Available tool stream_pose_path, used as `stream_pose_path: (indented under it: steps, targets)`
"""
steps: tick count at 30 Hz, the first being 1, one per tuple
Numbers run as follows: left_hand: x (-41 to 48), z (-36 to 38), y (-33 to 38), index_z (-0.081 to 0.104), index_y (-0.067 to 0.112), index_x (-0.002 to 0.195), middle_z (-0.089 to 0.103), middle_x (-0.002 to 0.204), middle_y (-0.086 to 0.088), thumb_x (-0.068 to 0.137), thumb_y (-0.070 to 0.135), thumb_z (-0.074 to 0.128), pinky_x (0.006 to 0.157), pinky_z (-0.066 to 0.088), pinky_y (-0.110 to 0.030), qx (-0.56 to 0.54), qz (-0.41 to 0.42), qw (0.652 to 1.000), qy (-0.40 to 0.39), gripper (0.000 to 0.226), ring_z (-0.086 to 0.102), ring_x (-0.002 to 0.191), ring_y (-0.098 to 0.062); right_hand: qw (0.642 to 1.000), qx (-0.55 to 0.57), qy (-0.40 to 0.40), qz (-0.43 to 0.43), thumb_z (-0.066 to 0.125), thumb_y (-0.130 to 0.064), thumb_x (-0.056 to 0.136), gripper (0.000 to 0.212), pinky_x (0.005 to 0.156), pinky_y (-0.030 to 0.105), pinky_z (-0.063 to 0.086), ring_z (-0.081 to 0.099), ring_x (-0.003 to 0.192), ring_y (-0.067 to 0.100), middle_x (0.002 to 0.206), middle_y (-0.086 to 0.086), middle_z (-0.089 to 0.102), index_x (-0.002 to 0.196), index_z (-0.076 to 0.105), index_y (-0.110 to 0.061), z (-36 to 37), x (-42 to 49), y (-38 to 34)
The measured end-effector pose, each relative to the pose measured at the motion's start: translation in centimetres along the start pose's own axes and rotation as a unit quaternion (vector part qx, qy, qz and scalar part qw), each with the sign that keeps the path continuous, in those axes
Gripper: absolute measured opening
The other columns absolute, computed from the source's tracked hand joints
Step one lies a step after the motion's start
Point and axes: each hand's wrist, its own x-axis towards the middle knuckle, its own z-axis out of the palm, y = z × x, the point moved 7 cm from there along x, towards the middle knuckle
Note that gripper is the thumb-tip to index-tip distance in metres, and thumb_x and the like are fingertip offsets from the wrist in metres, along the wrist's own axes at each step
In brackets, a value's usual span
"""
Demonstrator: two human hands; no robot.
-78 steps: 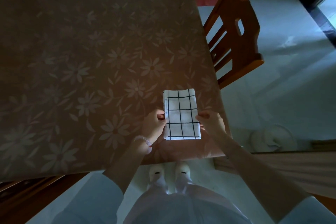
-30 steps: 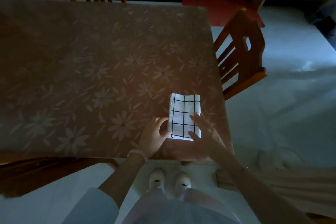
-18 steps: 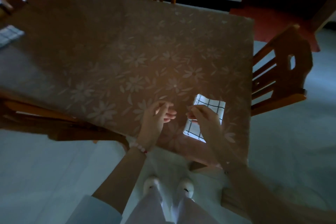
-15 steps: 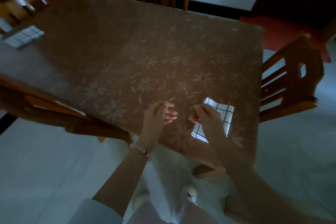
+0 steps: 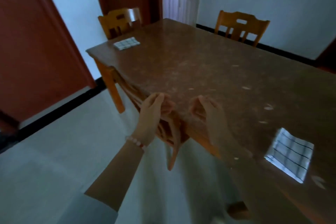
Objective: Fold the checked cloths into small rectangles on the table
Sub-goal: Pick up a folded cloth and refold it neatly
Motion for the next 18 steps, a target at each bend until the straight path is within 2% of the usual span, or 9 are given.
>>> stream_pose_path:
  steps: [2,4,8,12,18]
  targets:
    - [0.3,-4.2,1.7,0.061,0.001,0.096,0.067,0.072,-0.004,0.099,0.013,0.041,0.066,0.055,-0.021,0.027,0.014,1.000,0.007,0.023,0.065,0.063,-0.008,0.999,0.009,-0.033,-0.007,0.051,-0.016,0.095,0.029,0.073,0.028,0.054,0.061,0.062,0.010,0.067,0.003,0.065,0.076,0.071,-0.012,4.5,-0.6,0.4]
    - [0.4,-8.3,3.2,0.063,0.007,0.090,0.068,0.070,0.001,0.099,0.013,0.041,0.070,0.055,-0.024,0.043,0.024,0.998,0.032,0.024,0.066,0.064,-0.008,0.998,-0.003,-0.064,-0.015,0.051,-0.017,0.096,0.036,0.081,0.034,0.052,0.062,0.064,0.011,0.064,-0.002,0.066,0.067,0.073,-0.019,8.3,-1.2,0.9]
    - [1.0,-15.6,5.6,0.063,0.013,0.086,0.067,0.076,0.001,0.099,0.014,0.041,0.077,0.053,-0.028,0.039,0.038,0.995,0.083,0.026,0.065,0.070,-0.009,0.990,-0.047,-0.132,-0.024,0.049,-0.017,0.097,0.024,0.067,0.021,0.053,0.063,0.064,0.009,0.063,-0.002,0.065,0.084,0.068,-0.009,15.2,-1.6,2.3]
    - [2.2,-20.1,6.7,0.063,0.011,0.087,0.066,0.079,-0.002,0.098,0.012,0.041,0.078,0.052,-0.030,0.024,0.043,0.993,0.112,0.025,0.064,0.076,-0.013,0.987,-0.046,-0.156,0.002,0.049,-0.014,0.096,0.017,0.064,0.020,0.054,0.063,0.062,0.009,0.062,-0.002,0.064,0.088,0.064,-0.009,20.6,0.4,3.6]
    - [9.2,-25.0,9.0,0.064,0.009,0.093,0.068,0.078,0.001,0.098,0.013,0.043,0.068,0.053,-0.021,0.054,0.054,0.990,0.118,0.021,0.064,0.072,-0.009,0.982,-0.053,-0.182,0.003,0.051,-0.015,0.095,0.013,0.076,0.030,0.053,0.062,0.072,0.017,0.073,0.005,0.064,0.089,0.061,-0.009,29.4,6.7,4.9]
